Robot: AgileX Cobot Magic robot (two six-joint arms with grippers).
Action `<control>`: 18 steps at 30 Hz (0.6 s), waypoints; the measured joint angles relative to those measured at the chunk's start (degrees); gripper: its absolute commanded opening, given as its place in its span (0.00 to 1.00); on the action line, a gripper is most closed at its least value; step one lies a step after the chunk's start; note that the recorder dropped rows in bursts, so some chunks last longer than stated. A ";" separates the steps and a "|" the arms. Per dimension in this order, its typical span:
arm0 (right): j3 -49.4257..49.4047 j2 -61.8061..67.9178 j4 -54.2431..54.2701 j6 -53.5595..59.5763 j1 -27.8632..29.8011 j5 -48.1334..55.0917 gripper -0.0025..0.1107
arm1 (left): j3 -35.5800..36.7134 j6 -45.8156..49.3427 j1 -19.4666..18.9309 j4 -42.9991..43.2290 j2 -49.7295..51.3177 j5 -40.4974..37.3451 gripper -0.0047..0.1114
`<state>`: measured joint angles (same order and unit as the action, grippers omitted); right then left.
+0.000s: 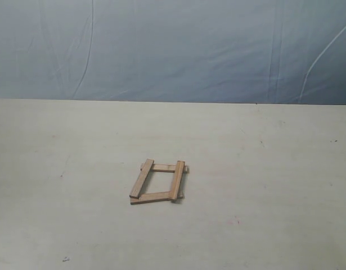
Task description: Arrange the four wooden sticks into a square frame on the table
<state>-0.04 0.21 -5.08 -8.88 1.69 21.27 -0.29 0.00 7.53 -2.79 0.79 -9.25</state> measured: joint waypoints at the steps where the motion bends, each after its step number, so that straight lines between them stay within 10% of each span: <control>1: 0.00 0.00 0.00 0.00 0.00 0.00 0.01 | 0.00 0.00 0.00 0.00 -0.25 -1.23 0.04; 18: 0.00 0.00 0.00 0.00 0.00 0.00 0.01 | 0.02 0.00 0.00 0.84 -0.46 -3.97 0.04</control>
<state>-0.04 0.21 -5.08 -8.88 1.69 21.27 -0.28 0.00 7.53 -1.95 0.33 -13.22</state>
